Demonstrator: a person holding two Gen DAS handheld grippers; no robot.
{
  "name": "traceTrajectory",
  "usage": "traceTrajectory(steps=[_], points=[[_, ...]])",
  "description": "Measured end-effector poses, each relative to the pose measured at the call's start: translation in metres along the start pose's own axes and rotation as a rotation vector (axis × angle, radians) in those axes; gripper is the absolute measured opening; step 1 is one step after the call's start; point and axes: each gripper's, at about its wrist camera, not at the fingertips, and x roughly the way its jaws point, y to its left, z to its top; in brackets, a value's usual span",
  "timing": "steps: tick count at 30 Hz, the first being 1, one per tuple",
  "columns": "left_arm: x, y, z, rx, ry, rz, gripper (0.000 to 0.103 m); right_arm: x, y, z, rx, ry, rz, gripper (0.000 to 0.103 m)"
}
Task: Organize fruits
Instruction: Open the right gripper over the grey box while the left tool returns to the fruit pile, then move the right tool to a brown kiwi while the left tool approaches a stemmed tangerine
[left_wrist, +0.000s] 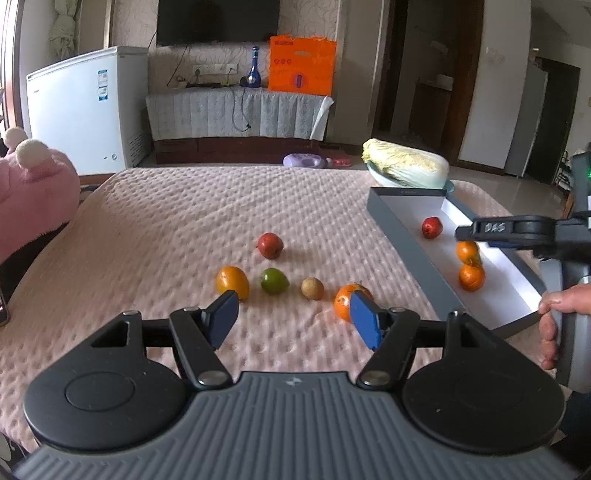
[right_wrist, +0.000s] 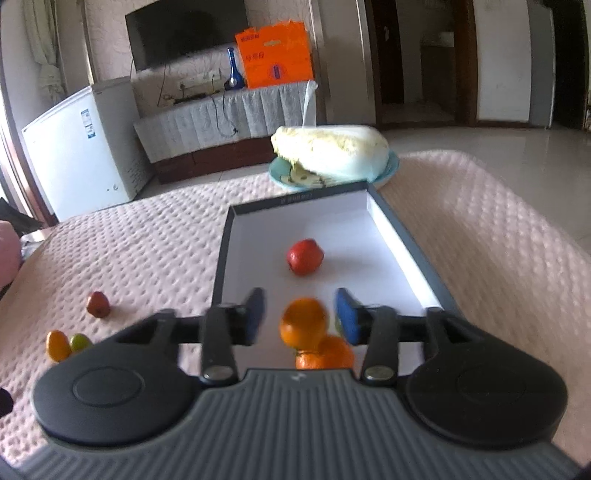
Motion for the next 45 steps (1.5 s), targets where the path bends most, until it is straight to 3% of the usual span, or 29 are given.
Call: traceTrajectory(steps=[9,13,19,23,26,28,34,36,38,45], points=[[0.007,0.01,0.002,-0.028,0.013,0.028,0.072,-0.019,0.002,0.009,-0.021,-0.09,0.027,0.058],[0.008,0.012,0.002,-0.028,0.009,0.05,0.072,-0.03,0.01,0.006,-0.038,-0.121,0.151,0.058],[0.012,0.017,0.003,-0.045,0.019,0.078,0.072,-0.031,0.05,-0.011,-0.211,-0.038,0.33,0.057],[0.014,0.019,0.003,-0.057,0.025,0.084,0.072,-0.024,0.072,-0.025,-0.298,0.055,0.386,0.056],[0.014,0.019,0.003,-0.058,0.026,0.08,0.072,-0.019,0.083,-0.035,-0.35,0.113,0.387,0.056],[0.014,0.019,0.003,-0.058,0.024,0.077,0.072,-0.014,0.088,-0.044,-0.386,0.143,0.378,0.049],[0.012,0.02,0.002,-0.06,0.021,0.067,0.072,-0.003,0.096,-0.056,-0.434,0.183,0.34,0.044],[0.012,0.02,0.002,-0.057,0.022,0.061,0.072,0.002,0.098,-0.059,-0.443,0.202,0.321,0.031],[0.013,0.019,0.002,-0.054,0.025,0.054,0.072,0.003,0.098,-0.06,-0.442,0.215,0.33,0.027],[0.024,0.007,0.003,-0.021,0.038,0.027,0.072,-0.001,0.097,-0.062,-0.464,0.218,0.323,0.026]])
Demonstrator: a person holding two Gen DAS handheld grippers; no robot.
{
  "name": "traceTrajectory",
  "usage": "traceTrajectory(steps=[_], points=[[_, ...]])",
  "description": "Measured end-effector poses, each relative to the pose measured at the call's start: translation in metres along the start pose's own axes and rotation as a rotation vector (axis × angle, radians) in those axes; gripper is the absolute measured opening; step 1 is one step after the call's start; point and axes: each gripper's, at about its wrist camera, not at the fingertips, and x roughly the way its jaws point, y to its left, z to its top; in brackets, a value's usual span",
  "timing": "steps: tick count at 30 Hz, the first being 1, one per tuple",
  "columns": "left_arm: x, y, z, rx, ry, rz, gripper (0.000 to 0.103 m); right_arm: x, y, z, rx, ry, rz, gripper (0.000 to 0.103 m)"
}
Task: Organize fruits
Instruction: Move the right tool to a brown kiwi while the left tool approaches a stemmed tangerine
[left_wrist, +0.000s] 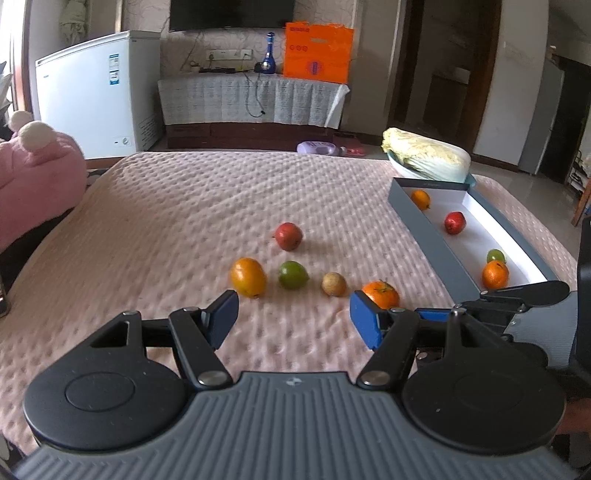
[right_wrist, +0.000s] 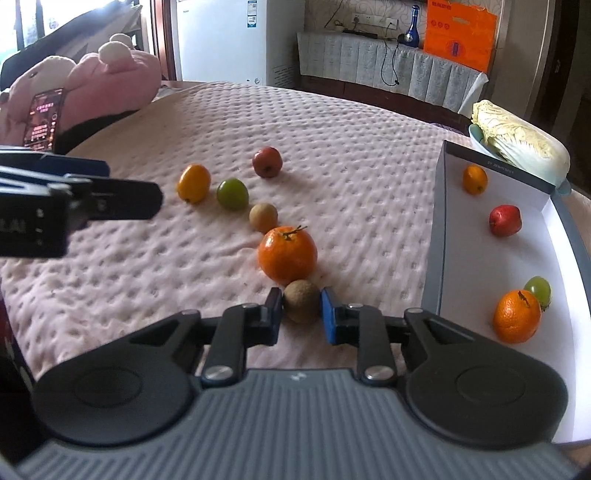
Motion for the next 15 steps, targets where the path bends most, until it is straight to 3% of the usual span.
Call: traceTrajectory(steps=[15], points=[[0.045,-0.058,0.001,0.089,0.033,-0.061,0.072,-0.02,-0.002,-0.016,-0.013,0.013,0.043,0.026]])
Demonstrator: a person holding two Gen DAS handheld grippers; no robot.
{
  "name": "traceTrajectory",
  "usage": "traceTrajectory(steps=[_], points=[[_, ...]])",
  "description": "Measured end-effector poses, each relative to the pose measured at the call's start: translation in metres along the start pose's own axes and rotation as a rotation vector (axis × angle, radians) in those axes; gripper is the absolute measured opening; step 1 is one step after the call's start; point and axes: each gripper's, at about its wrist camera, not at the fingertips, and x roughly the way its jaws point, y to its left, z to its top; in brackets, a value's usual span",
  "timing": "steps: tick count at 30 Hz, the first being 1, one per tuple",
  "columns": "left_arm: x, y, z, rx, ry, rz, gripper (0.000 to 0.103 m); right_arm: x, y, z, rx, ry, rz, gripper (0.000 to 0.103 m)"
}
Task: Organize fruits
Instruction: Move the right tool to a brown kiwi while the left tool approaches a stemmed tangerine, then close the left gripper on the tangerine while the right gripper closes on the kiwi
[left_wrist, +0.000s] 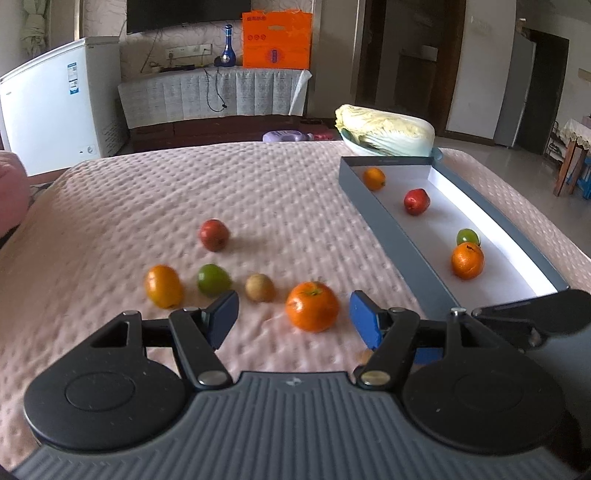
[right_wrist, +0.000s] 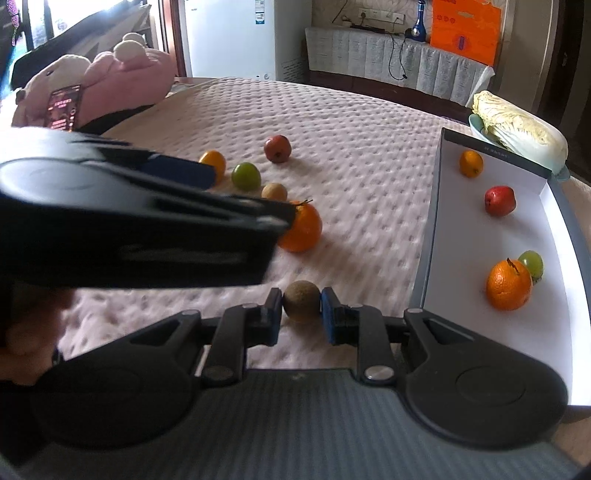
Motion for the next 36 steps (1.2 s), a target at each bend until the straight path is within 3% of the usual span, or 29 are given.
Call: traceTrajectory(steps=[15,21,36], points=[[0.043,-0.029,0.003,0.04,0.036,0.011,0.066,0.0,-0.004,-0.002,-0.009,0.014,-0.008,0.026],[0.044,-0.025,0.002,0.038,0.03,0.031,0.044,-0.001,-0.003,-0.003,-0.009,0.014,-0.01,0.026],[0.025,-0.012,0.005,0.0,-0.003,0.027,0.042,-0.002,-0.007,0.005,0.042,-0.018,-0.027,0.026]])
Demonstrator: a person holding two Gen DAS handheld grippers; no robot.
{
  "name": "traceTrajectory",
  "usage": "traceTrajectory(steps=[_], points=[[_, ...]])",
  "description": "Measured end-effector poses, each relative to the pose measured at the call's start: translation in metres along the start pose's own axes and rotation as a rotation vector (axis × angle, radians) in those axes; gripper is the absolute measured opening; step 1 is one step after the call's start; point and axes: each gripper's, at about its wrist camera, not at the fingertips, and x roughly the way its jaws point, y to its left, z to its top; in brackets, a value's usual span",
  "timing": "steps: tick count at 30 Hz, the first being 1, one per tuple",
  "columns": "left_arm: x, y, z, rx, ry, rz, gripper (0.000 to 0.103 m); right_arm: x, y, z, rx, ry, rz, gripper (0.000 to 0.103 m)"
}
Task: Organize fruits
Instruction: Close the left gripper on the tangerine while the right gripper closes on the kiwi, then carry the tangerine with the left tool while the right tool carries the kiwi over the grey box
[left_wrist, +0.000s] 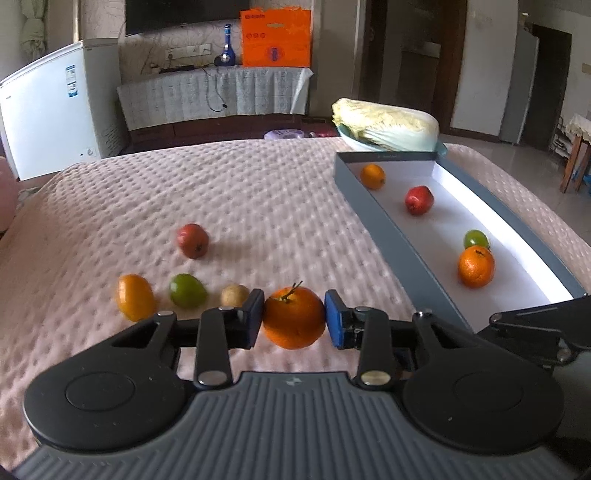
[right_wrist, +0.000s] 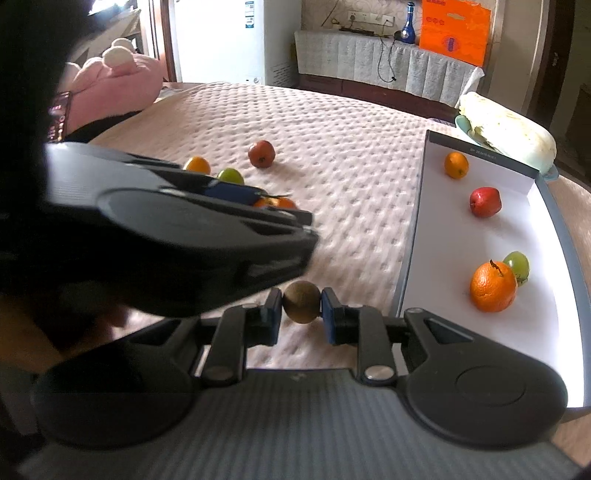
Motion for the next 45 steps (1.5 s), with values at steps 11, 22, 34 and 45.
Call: traceTrajectory(steps=[11,22,34,45], points=[[-0.033,0.058,-0.003,-0.059,-0.026,0.059,0.041,0.01,0.006,0.014,0.045,-0.043,0.003,0.026],[-0.043,0.099,-0.017,-0.073,0.001,0.131,0.041,0.021,0.01,0.021,0.075,-0.055,0.0,0.026],[-0.027,0.102,-0.027,-0.044,0.06,0.187,0.041,0.021,0.012,0.022,0.076,-0.058,-0.003,0.026],[-0.029,0.105,-0.025,-0.067,0.047,0.173,0.041,0.023,0.015,0.017,0.043,-0.025,0.005,0.026]])
